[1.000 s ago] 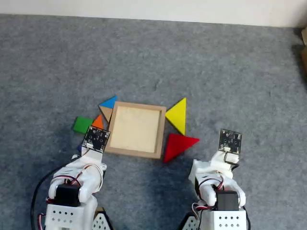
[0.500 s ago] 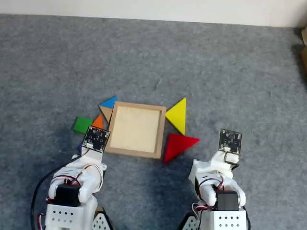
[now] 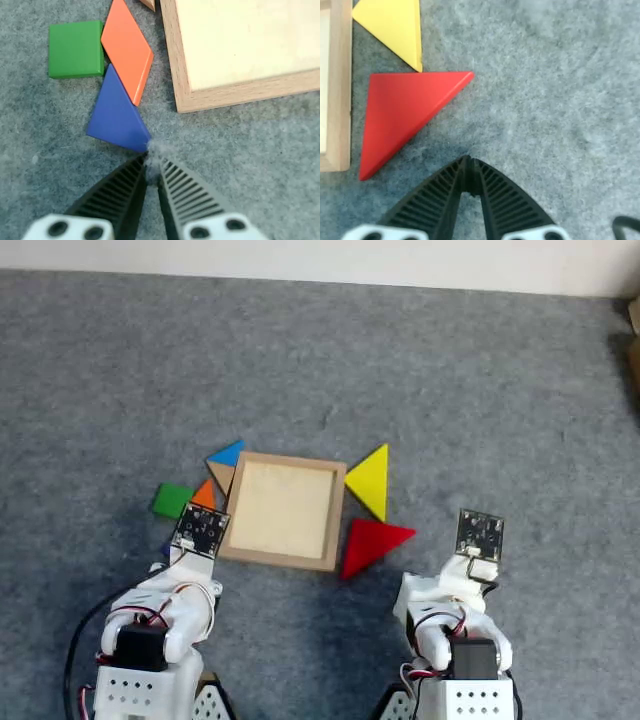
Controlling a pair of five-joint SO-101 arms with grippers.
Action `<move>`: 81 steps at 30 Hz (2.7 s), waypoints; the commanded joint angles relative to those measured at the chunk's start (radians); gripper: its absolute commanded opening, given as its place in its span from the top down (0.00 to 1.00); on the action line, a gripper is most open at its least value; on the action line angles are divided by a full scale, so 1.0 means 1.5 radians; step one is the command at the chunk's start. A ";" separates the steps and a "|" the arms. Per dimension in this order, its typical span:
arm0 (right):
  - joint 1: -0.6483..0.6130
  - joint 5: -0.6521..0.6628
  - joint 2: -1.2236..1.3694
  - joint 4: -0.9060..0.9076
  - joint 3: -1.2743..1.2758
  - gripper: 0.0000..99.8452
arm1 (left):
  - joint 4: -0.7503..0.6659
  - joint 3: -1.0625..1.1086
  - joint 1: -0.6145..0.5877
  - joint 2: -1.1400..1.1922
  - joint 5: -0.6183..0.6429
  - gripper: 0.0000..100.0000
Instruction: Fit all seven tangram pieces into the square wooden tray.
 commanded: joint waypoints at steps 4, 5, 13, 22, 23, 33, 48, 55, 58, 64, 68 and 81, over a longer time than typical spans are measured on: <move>-0.007 0.006 -0.010 0.003 0.072 1.00 | 0.004 0.013 -0.001 -0.003 -0.005 0.99; -0.005 0.007 -0.010 0.003 0.072 1.00 | 0.004 0.013 0.001 -0.003 -0.005 0.99; 0.070 0.007 -0.010 -0.096 -0.001 1.00 | 0.004 -0.008 -0.035 -0.005 -0.006 0.99; 0.078 0.086 -0.002 -0.142 -0.154 1.00 | -0.108 0.001 -0.149 -0.004 -0.132 0.99; 0.071 0.095 -0.002 -0.142 -0.167 1.00 | -0.108 0.001 -0.160 -0.004 -0.153 0.99; -0.021 0.172 0.259 -0.142 -0.369 0.92 | -0.093 -0.005 -0.197 -0.003 -0.165 0.99; -0.113 0.028 0.954 -0.154 -0.801 0.60 | -0.091 -0.005 -0.198 -0.003 -0.165 0.99; -0.114 -0.019 1.219 -0.183 -1.002 0.60 | -0.091 -0.005 -0.198 -0.003 -0.165 0.99; -0.115 -0.045 1.315 -0.183 -1.086 0.60 | -0.093 -0.003 -0.198 -0.003 -0.165 0.99; -0.129 -0.075 1.451 -0.181 -1.207 0.60 | -0.095 -0.001 -0.198 -0.004 -0.166 0.99; -0.155 -0.082 1.502 -0.181 -1.232 0.60 | -0.095 -0.001 -0.197 -0.004 -0.166 0.99; -0.090 0.104 1.585 -0.021 -1.237 0.60 | -0.095 0.002 -0.197 -0.004 -0.166 0.99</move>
